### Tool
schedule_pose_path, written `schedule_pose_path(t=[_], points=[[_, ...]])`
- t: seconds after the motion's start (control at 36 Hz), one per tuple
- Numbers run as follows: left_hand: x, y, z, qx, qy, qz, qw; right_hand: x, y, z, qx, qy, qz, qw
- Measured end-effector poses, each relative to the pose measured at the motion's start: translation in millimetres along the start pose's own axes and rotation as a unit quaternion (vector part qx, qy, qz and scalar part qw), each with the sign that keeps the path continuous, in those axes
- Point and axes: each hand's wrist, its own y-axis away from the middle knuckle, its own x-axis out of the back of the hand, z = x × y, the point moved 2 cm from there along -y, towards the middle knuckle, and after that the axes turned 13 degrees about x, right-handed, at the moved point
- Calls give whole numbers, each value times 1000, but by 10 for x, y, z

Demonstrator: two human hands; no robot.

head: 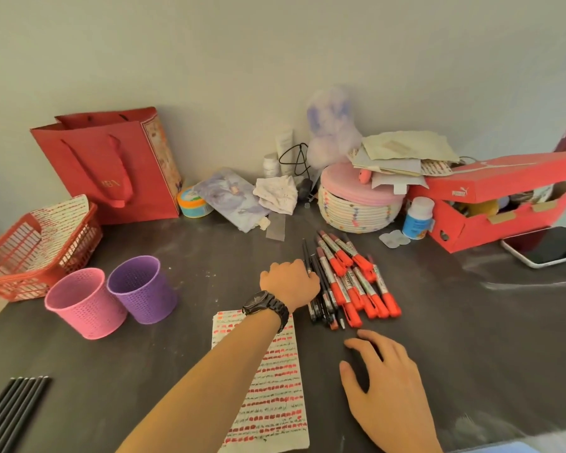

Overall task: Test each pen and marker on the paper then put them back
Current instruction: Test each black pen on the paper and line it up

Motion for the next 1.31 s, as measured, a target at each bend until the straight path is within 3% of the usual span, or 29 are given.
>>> schedule_pose_path(t=[0.17,0.31,0.5,0.58,0.69,0.81,0.94,1.06,1.31], points=[[51,-34,42,-7,-23,-20,1000,-13,3,14,-1,2,9,1000],[219,42,-82,-23,5,21,1000,-4,8,21,4,-2,12,1000],[431,566,-693,-77,236,27,968,24,-4,34,-24,-30,13,999],[432,993,-992,-100,281,38,954,104,17,-2,-38,-92,21,995],[330,1601,-1358,-114,280,54,952,284,159,-279,-89,-297,60,949],[29,2126,-1677,-142,233,67,960,302,318,-758,-104,-501,30,859],[-186,2584,-1928,-153,193,111,963,136,686,-1258,-69,-571,14,818],[-297,2718,-2068,-125,286,44,949,-24,837,-1440,-58,-572,-6,818],[-441,2795,-2018,-116,297,-1,948,-177,1027,-1605,-55,-511,0,858]])
